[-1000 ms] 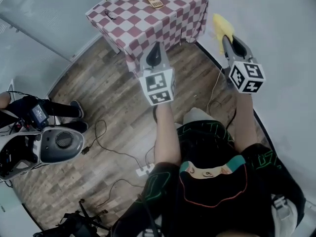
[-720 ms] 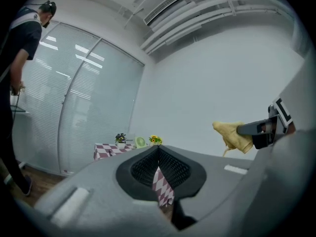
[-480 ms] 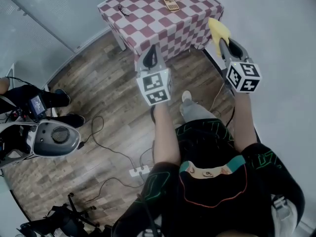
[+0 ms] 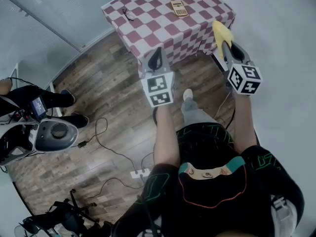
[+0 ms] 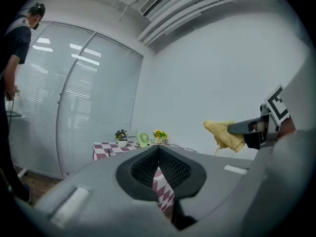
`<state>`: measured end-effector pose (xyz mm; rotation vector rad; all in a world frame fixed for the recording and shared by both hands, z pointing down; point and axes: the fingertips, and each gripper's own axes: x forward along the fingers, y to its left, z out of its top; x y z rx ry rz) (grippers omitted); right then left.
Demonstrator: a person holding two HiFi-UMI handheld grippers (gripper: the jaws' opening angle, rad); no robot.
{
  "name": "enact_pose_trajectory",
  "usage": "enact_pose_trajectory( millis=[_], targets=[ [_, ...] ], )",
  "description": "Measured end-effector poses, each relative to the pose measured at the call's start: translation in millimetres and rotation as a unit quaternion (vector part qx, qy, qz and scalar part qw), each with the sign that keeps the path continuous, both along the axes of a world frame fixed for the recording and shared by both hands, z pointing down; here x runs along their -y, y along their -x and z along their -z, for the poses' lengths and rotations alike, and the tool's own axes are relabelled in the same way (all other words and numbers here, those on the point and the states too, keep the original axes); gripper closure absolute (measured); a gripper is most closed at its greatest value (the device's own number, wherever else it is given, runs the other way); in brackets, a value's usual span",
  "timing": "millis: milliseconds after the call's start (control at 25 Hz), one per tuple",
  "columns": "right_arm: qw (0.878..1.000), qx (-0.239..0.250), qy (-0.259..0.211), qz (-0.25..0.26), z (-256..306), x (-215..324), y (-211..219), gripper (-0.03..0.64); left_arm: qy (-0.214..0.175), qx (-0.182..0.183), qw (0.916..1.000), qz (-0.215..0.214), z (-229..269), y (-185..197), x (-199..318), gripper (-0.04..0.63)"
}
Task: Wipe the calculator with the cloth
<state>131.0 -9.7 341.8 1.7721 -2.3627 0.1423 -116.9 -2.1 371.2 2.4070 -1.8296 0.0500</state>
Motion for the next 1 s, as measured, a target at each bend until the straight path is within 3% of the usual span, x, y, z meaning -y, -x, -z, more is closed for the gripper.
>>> enact_pose_trajectory(
  millis=[200, 680, 1000],
  targets=[
    [1.000, 0.012, 0.008, 0.013, -12.7, 51.9, -15.3, 0.551, 0.013, 0.001, 0.9999, 0.006, -15.2, -20.0, 44.4, 0.586],
    [0.998, 0.052, 0.047, -0.001, -47.2, 199.4, -85.5, 0.551, 0.078, 0.029, 0.9962, -0.025, -46.7, -97.0, 184.3, 0.586],
    [0.996, 0.078, 0.039, 0.013, -43.0, 279.0, -99.0, 0.551, 0.065, 0.032, 0.9970, -0.027, -32.3, -113.0, 257.6, 0.586]
  ],
)
